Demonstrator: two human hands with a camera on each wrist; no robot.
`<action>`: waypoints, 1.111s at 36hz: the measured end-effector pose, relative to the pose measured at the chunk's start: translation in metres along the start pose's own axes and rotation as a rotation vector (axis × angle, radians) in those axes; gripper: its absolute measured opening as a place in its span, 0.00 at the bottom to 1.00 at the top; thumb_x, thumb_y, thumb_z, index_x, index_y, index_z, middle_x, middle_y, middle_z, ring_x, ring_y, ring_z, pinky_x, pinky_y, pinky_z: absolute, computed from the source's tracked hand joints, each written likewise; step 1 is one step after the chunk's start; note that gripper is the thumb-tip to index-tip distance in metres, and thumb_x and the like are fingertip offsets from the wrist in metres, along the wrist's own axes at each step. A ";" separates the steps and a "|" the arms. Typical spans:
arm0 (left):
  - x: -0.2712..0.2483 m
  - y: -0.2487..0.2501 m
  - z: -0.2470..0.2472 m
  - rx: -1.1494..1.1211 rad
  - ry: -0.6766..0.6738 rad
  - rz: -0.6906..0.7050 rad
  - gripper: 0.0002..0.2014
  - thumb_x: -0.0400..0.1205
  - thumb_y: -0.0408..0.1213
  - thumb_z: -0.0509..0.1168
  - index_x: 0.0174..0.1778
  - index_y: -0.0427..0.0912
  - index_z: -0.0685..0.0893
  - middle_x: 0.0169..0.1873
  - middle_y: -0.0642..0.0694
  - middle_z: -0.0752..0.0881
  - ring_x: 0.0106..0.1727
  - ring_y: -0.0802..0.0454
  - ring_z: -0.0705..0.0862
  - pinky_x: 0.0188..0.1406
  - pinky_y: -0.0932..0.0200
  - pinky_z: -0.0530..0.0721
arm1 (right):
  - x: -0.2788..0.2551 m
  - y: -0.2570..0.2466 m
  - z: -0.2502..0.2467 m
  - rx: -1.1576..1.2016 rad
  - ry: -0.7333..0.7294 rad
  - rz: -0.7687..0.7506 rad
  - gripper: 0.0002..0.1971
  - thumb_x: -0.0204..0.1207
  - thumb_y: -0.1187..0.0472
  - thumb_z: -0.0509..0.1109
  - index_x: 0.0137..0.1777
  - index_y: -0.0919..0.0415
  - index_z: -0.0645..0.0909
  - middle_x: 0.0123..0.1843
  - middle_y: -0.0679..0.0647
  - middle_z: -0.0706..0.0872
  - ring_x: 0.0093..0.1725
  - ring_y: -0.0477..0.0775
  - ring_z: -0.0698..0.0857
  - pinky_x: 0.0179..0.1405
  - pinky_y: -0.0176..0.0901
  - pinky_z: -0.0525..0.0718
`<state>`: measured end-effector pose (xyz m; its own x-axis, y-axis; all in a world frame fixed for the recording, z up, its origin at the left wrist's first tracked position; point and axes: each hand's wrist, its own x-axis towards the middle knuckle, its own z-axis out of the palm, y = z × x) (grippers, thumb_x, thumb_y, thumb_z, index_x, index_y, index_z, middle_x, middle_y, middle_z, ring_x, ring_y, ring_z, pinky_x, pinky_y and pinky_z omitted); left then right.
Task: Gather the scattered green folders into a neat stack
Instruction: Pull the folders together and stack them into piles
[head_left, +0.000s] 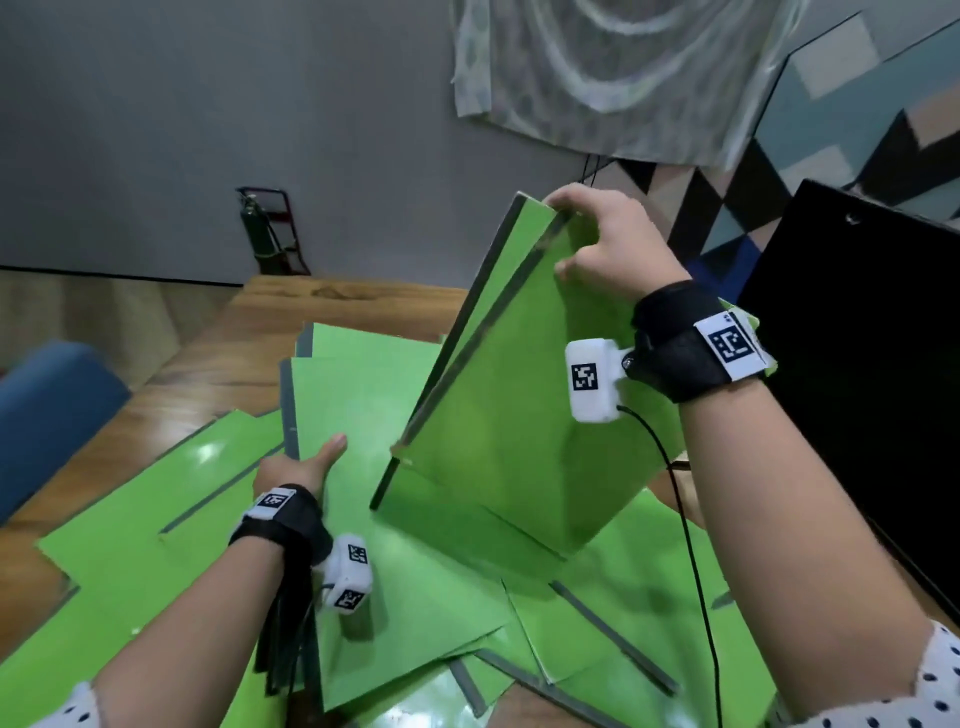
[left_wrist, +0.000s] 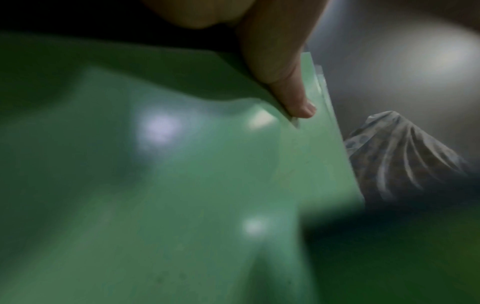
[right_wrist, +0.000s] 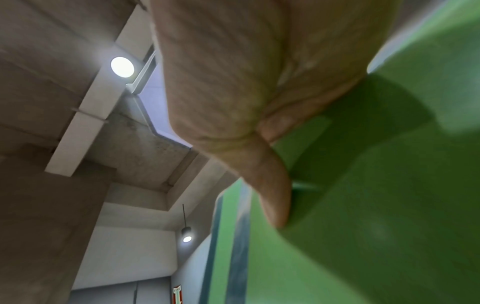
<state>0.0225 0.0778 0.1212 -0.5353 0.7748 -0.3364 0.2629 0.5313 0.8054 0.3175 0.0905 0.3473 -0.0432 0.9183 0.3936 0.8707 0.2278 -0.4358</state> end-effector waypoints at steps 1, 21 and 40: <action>0.001 0.005 0.000 -0.015 -0.003 0.023 0.43 0.68 0.59 0.76 0.65 0.25 0.76 0.58 0.28 0.83 0.54 0.33 0.83 0.52 0.46 0.81 | 0.001 -0.001 -0.001 0.020 -0.056 -0.006 0.29 0.65 0.73 0.75 0.66 0.51 0.80 0.60 0.53 0.82 0.58 0.54 0.80 0.60 0.48 0.80; -0.026 0.031 0.029 -0.210 -0.268 0.346 0.17 0.68 0.48 0.79 0.37 0.41 0.81 0.38 0.42 0.87 0.39 0.47 0.83 0.46 0.51 0.84 | 0.004 -0.018 0.110 -0.225 -0.179 -0.152 0.27 0.72 0.72 0.66 0.70 0.53 0.67 0.54 0.55 0.86 0.49 0.61 0.85 0.45 0.53 0.85; -0.016 -0.010 0.035 -0.384 -0.140 0.202 0.17 0.67 0.46 0.80 0.47 0.43 0.85 0.39 0.48 0.87 0.39 0.52 0.83 0.45 0.62 0.77 | -0.050 0.077 0.146 0.146 -0.075 0.597 0.57 0.62 0.35 0.78 0.82 0.61 0.50 0.81 0.63 0.61 0.79 0.64 0.63 0.75 0.67 0.63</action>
<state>0.0561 0.0723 0.1017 -0.3832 0.9028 -0.1955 0.0200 0.2197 0.9754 0.3150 0.1095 0.1759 0.3922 0.9199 -0.0082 0.6790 -0.2955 -0.6720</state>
